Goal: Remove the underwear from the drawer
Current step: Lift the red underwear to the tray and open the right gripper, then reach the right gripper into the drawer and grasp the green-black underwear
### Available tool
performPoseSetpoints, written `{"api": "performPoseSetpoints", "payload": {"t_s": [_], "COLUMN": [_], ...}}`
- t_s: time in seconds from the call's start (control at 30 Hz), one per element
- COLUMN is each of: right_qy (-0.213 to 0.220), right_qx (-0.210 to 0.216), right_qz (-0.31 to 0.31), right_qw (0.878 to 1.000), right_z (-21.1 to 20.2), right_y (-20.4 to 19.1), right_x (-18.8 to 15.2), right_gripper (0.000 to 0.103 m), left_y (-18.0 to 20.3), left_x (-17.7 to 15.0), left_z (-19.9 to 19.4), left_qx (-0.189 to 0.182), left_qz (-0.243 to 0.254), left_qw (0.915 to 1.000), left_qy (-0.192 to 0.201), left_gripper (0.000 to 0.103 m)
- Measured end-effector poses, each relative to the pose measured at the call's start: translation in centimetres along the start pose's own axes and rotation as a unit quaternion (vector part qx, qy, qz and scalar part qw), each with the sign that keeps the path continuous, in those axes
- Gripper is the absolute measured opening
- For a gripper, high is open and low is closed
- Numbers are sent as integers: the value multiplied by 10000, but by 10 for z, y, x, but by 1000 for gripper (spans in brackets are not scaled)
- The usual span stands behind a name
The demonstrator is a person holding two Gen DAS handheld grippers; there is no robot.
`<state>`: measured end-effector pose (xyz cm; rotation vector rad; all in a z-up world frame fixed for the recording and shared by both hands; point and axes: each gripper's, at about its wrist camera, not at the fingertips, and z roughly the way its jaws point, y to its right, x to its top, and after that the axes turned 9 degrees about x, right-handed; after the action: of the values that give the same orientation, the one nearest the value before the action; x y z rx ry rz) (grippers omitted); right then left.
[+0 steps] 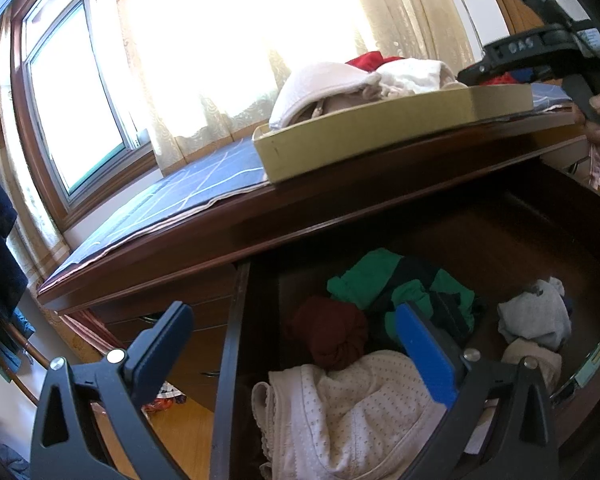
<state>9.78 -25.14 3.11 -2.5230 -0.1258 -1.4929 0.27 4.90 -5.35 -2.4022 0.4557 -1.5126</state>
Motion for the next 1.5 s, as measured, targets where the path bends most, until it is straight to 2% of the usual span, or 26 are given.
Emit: {"api": "performPoseSetpoints", "payload": {"t_s": [0.2,0.3,0.47,0.53,0.7,0.9,1.0,1.23,1.4,1.5], "right_qy": [643,804,838,684,-98,-733,-654,-894,-1206,-1437], "right_qx": [440,693,733,820,1064,1187,1125,1037,1193,1266], "right_qz": [798,817,704,716,767,787,601,377,507,127], "right_qw": [9938,9910,9913,9917,9913,9871,9897,9899,9842,9814], "right_z": [-46,-72,-88,-85,-50,-14,-14,-5,6,15], "right_y": [11,1,-15,-19,-30,-41,-46,-53,-56,-73], "right_x": [-14,-32,-72,-89,-123,-147,-148,-149,-142,-125], "right_gripper": [80,80,80,80,80,80,80,80,80,80], "left_y": [0,0,0,0,1,3,3,1,0,1], "left_x": [0,0,-1,-1,-1,-1,-1,-1,-1,0], "left_z": [0,0,1,1,2,4,4,2,1,2], "left_qx": [0,5,50,61,82,103,100,69,53,60], "left_qz": [2,2,10,14,20,61,59,23,15,17], "left_qw": [10000,10000,10000,10000,10000,9999,9999,10000,10000,10000], "left_qy": [-2,-6,4,3,-20,-58,-65,-28,-13,-12], "left_gripper": [103,103,103,103,103,103,103,103,103,103]}}
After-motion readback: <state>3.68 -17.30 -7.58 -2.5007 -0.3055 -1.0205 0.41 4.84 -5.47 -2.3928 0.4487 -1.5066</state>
